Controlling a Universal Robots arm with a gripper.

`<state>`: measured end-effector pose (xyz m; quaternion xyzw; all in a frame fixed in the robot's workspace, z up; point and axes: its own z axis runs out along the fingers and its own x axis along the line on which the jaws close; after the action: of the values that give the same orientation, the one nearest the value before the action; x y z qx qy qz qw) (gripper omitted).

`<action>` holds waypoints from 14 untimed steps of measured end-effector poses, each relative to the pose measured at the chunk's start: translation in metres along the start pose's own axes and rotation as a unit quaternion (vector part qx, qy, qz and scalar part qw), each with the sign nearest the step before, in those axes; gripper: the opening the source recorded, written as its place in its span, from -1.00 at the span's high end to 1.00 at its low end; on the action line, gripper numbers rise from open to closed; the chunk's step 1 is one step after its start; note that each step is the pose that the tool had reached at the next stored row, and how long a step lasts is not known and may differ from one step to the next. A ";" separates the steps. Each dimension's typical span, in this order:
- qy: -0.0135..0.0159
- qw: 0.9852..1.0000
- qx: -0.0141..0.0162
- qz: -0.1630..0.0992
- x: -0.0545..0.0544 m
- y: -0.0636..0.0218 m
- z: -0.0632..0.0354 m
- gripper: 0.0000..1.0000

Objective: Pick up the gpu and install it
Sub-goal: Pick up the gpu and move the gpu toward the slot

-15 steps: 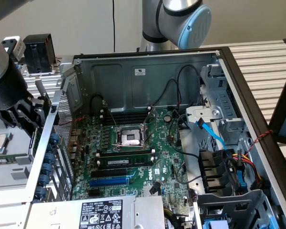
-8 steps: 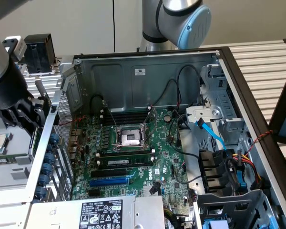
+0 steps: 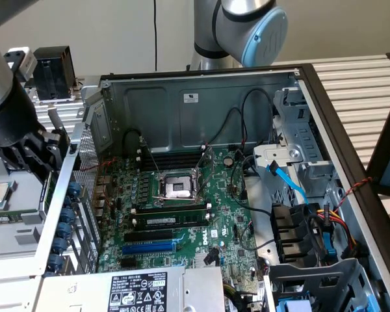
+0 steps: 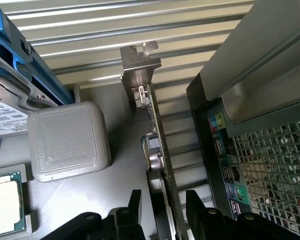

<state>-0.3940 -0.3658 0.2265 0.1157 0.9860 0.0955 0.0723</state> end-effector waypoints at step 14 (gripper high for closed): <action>0.001 1.000 -0.004 0.001 -0.003 -0.0040 0.0014 0.22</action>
<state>-0.3918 -0.3701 0.2247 0.1160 0.9857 0.0996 0.0716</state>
